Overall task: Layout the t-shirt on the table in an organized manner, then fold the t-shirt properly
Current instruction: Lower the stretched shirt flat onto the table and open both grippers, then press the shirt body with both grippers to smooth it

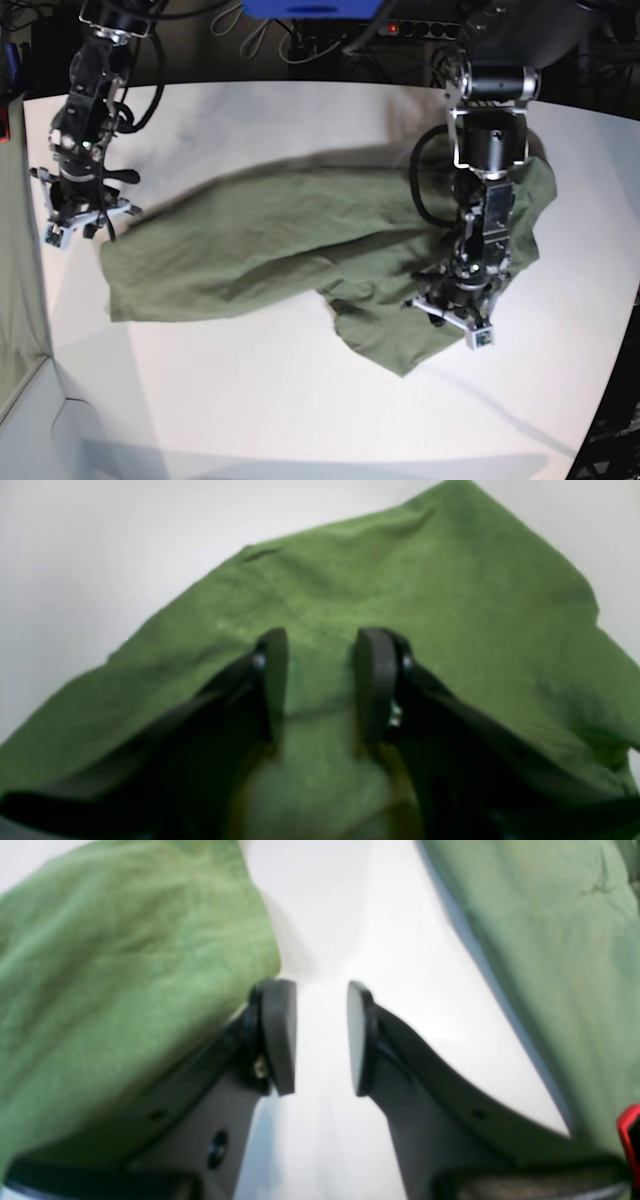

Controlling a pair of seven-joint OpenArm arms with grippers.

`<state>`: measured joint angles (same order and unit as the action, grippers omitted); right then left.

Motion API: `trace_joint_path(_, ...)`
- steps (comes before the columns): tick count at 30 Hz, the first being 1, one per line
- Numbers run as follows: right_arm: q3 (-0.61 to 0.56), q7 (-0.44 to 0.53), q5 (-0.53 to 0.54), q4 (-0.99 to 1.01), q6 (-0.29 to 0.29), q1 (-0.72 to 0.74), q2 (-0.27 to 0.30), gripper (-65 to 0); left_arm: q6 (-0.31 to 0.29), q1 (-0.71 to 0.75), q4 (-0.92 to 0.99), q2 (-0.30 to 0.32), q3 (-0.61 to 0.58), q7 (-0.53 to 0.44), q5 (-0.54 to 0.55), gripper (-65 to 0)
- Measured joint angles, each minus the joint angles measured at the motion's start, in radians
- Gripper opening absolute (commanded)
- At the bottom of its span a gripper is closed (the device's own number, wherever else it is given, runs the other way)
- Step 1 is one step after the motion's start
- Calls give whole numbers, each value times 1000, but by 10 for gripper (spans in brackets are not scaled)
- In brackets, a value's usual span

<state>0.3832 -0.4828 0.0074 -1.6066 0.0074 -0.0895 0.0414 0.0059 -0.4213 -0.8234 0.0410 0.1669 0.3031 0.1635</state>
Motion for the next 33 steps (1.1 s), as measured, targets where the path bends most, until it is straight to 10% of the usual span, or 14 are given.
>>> trace_joint_path(14,-6,1,-2,2,3,6,38,-468,-9,-35,224,161,2,-217,5,-425)
trace_joint_path(23,-98,0,0,16,7,9,41,-464,0,59,39,201,2,-150,49,-425)
trace_joint_path(33,-115,-2,-3,17,154,8,10,-457,1,189,-306,197,1,-23,193,-425)
